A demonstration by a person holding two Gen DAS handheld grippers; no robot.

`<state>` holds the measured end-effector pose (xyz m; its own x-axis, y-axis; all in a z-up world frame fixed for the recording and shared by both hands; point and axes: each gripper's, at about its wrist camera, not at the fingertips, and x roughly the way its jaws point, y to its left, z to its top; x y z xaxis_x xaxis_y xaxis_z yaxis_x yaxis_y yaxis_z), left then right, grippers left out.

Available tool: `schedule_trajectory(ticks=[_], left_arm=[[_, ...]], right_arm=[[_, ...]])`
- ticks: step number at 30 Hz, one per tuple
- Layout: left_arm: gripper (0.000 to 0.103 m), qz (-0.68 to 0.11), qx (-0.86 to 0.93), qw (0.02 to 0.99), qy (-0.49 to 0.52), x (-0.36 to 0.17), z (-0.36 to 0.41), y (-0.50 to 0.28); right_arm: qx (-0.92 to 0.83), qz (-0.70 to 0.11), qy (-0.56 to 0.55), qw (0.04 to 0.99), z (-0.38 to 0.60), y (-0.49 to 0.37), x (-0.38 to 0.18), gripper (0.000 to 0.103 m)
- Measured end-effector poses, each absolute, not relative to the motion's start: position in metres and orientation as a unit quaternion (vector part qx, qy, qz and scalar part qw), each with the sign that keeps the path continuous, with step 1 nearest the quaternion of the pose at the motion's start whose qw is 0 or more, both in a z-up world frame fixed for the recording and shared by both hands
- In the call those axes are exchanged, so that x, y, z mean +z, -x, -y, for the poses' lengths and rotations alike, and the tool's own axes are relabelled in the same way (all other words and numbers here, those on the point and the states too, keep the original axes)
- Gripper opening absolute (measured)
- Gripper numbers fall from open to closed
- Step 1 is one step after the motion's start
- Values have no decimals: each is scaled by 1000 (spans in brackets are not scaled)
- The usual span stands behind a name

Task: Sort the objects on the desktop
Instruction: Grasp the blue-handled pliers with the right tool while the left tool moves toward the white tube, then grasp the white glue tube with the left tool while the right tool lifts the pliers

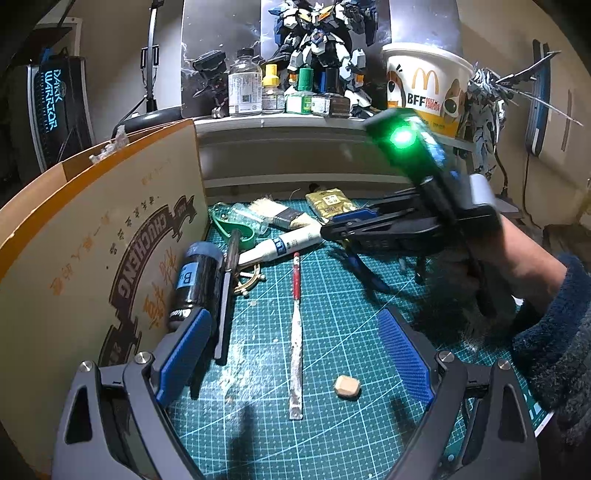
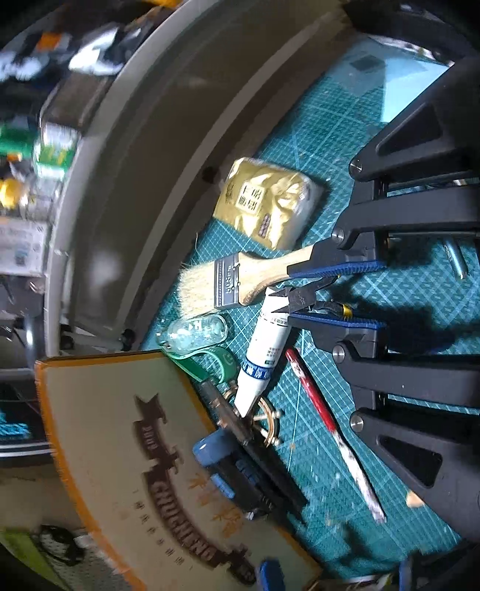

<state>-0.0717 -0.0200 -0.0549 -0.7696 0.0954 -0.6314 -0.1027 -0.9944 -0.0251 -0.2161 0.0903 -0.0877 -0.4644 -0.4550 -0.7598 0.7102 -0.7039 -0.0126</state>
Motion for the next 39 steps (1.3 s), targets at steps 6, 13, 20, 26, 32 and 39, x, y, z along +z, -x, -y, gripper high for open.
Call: schedule_trajectory(ticks=[6, 13, 20, 26, 32, 39], left_arm=[[93, -5, 939, 66, 339, -59, 16, 84], [93, -12, 939, 87, 332, -51, 9, 106], [93, -38, 933, 81, 349, -43, 7, 145], [93, -169, 915, 86, 356, -54, -20, 180], [93, -177, 904, 111, 373, -66, -14, 203], [69, -180, 892, 120, 397, -89, -11, 223]], right_arm=[[-868, -69, -348, 347, -139, 196, -58, 15], [-893, 1, -297, 339, -180, 181, -24, 14], [-903, 36, -250, 346, -226, 147, 9, 13], [-899, 19, -260, 352, -239, 138, 12, 1], [-894, 19, -307, 326, -254, 149, -16, 1], [-899, 23, -307, 312, -280, 131, -13, 8]])
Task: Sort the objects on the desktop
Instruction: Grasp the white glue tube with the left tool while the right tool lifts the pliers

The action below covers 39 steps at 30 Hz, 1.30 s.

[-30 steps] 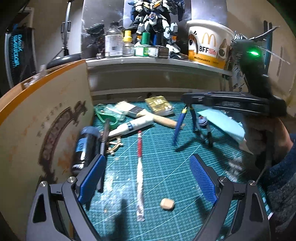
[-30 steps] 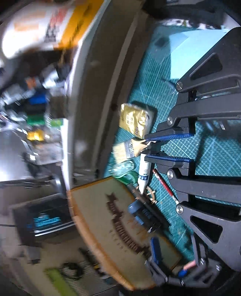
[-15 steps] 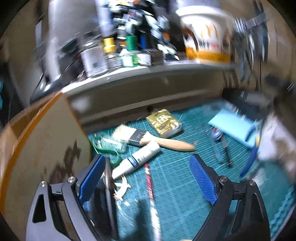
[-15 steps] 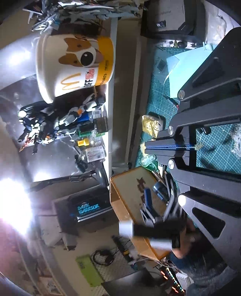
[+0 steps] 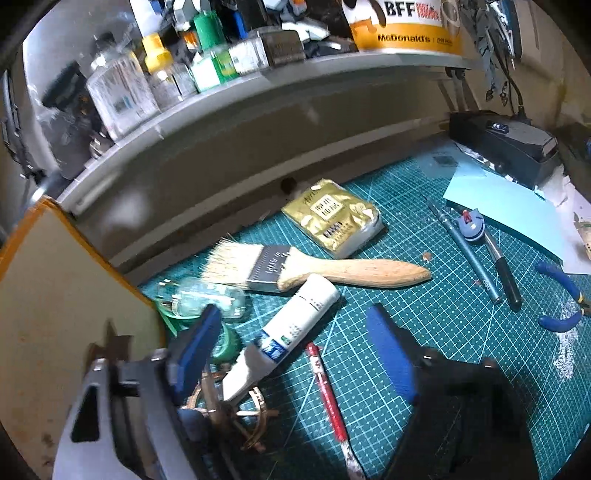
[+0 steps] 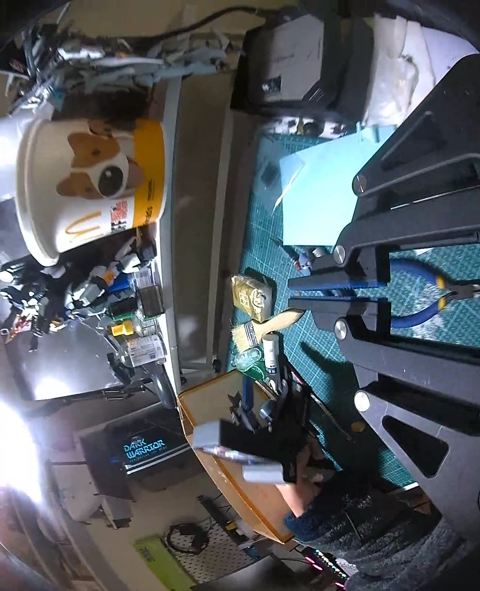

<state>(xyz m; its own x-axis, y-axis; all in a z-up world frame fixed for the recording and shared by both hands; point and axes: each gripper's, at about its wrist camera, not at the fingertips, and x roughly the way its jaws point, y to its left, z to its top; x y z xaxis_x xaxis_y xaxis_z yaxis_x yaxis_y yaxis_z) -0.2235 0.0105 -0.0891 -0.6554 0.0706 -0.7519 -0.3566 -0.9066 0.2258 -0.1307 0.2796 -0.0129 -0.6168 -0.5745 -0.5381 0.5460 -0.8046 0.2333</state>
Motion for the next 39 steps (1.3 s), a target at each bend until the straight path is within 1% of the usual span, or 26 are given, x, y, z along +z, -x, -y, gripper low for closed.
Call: schedule_trajectory(ticks=[1, 2, 5, 7, 8, 10, 12, 13, 14, 18, 23, 25, 26, 27, 29, 30, 33, 35, 36, 37, 39], left_arm=[[67, -182, 889, 119, 403, -93, -10, 227], [63, -186, 887, 119, 406, -96, -10, 230], [59, -193, 881, 119, 416, -105, -10, 240], [52, -183, 879, 130, 421, -106, -9, 243], [46, -178, 877, 137, 425, -106, -9, 243], [43, -176, 874, 137, 431, -106, -11, 243], [32, -179, 870, 143, 437, -106, -14, 240], [29, -178, 867, 148, 442, -105, -15, 239], [23, -169, 864, 154, 448, -105, -15, 237], [23, -117, 851, 188, 475, -101, -18, 224], [23, -163, 851, 165, 471, -103, -41, 209], [23, -157, 852, 160, 474, -105, -41, 211], [23, -151, 853, 158, 474, -105, -40, 212], [24, -146, 854, 158, 475, -105, -38, 213], [24, -135, 856, 155, 474, -106, -34, 214], [24, -129, 858, 153, 473, -106, -33, 214], [23, -105, 864, 149, 469, -105, -30, 212], [23, -80, 870, 151, 462, -101, -26, 206], [23, -73, 875, 151, 454, -97, -24, 202], [23, -65, 880, 152, 446, -92, -22, 196], [23, -59, 886, 155, 433, -84, -23, 185]], right_arm=[[-898, 23, -310, 313, -281, 128, -13, 11], [-897, 21, -311, 315, -282, 126, -12, 12], [-893, 18, -316, 319, -285, 120, -13, 12], [-891, 13, -323, 318, -285, 117, -15, 12], [-891, 10, -326, 315, -285, 117, -16, 12], [-889, 6, -334, 313, -286, 115, -18, 12], [-888, 10, -336, 314, -288, 113, -19, 12], [-887, 11, -338, 315, -287, 112, -19, 12], [-886, 11, -339, 315, -287, 111, -19, 12], [-883, 8, -345, 319, -285, 107, -22, 12], [-873, -20, -370, 317, -276, 103, -37, 18], [-869, -42, -383, 309, -271, 102, -48, 18], [-868, -55, -389, 305, -268, 100, -54, 22], [-866, -67, -393, 302, -264, 98, -60, 28], [-865, -87, -397, 295, -257, 95, -71, 68], [-864, -97, -399, 291, -254, 93, -74, 73], [-860, -125, -409, 279, -247, 90, -84, 63], [-855, -137, -418, 274, -246, 88, -88, 45], [-853, -140, -421, 276, -246, 84, -89, 41], [-850, -143, -424, 278, -246, 81, -91, 38], [-847, -156, -427, 274, -246, 75, -96, 38]])
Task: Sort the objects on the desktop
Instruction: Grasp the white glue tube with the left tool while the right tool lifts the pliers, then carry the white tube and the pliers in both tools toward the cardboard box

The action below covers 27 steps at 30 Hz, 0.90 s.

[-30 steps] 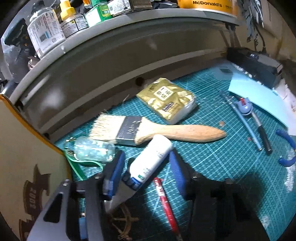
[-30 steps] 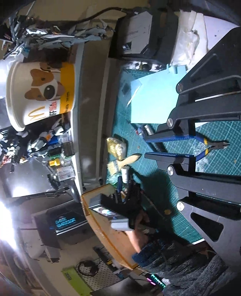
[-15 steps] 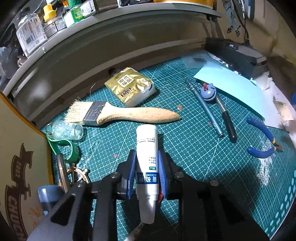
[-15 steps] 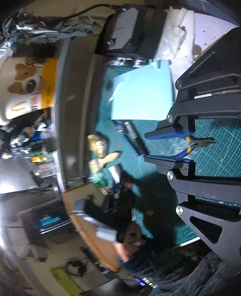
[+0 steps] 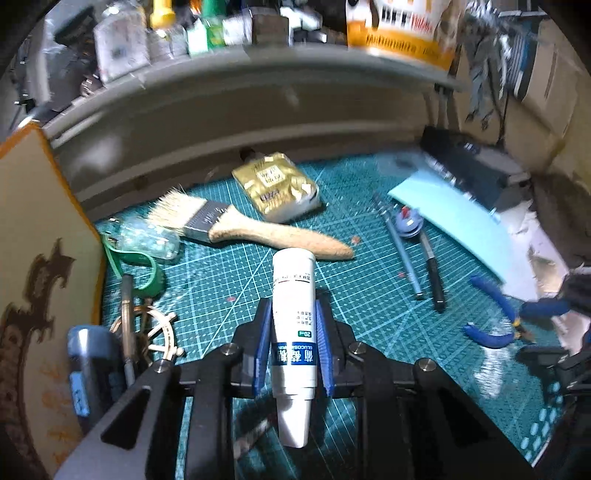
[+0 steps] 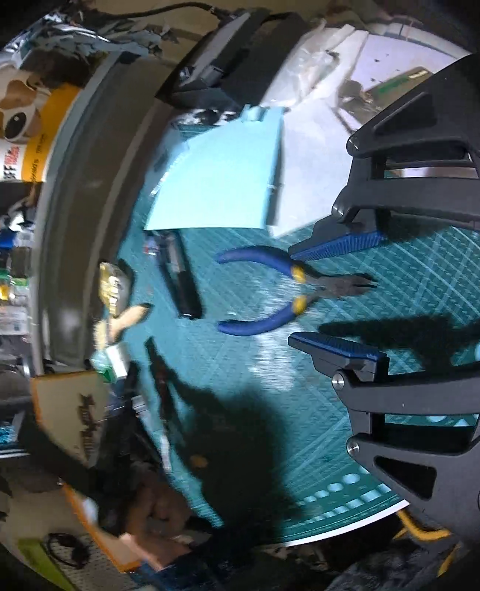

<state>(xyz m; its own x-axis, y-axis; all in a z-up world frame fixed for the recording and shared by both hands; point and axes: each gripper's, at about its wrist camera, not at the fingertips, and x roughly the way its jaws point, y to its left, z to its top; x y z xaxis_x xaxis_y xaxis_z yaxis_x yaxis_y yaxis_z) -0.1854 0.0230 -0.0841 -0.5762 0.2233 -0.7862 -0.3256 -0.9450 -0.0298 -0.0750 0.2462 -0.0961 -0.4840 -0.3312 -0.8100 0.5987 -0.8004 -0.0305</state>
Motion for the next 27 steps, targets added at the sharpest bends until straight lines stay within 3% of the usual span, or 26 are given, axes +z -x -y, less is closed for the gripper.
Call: schedule_trajectory(ticks=[9, 13, 17, 27], left_arm=[[23, -31, 898, 192, 394, -48, -17, 133], [23, -37, 897, 209, 387, -38, -19, 113], [23, -35, 903, 207, 376, -32, -14, 99], [23, -25, 914, 198, 354, -13, 7, 72]], right_arm=[[-868, -106, -422, 238, -255, 64, -100, 37], [-872, -94, -429, 216, -256, 64, -97, 13], [-876, -86, -432, 199, -253, 62, -98, 11], [-893, 23, -393, 220, -268, 50, -65, 10]])
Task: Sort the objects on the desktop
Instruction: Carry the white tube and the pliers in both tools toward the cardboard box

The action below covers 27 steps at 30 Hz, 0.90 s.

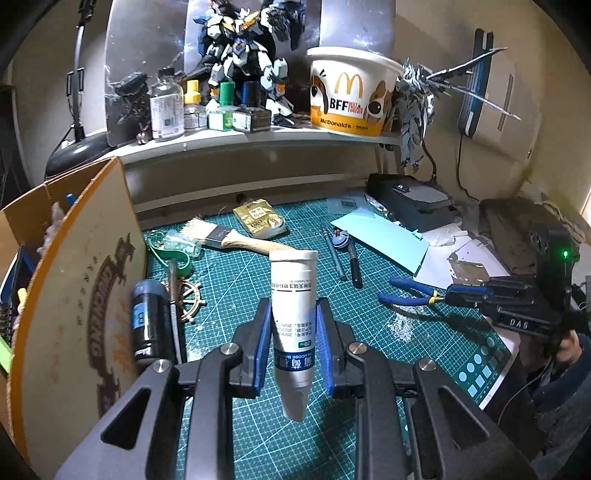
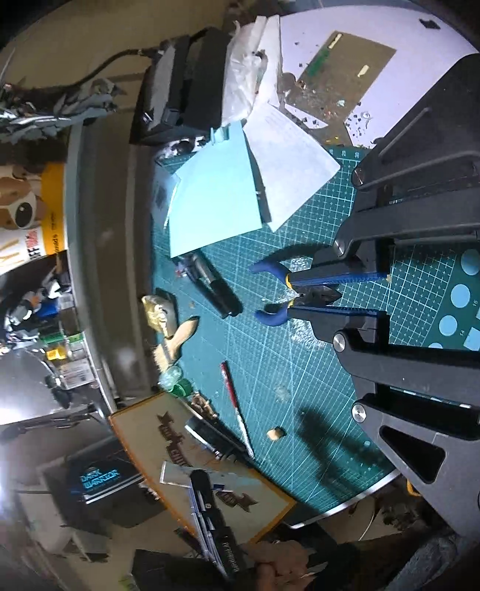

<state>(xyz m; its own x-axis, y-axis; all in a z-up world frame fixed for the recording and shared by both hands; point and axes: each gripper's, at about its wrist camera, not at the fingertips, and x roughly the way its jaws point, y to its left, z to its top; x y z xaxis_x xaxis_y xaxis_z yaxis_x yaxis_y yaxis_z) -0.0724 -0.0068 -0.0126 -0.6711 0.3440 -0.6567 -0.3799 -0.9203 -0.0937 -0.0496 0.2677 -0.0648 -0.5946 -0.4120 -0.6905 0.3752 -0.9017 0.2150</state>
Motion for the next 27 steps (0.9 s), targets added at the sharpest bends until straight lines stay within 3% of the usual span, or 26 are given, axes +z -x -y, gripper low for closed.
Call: schedule_trajectory(ticks=[20, 27], left_arm=[[23, 3, 952, 164, 259, 41, 24, 38], [23, 7, 965, 118, 234, 55, 29, 29]], right_arm=[[-943, 28, -228, 242, -239, 24, 67, 10], [-947, 20, -208, 245, -221, 19, 87, 10]])
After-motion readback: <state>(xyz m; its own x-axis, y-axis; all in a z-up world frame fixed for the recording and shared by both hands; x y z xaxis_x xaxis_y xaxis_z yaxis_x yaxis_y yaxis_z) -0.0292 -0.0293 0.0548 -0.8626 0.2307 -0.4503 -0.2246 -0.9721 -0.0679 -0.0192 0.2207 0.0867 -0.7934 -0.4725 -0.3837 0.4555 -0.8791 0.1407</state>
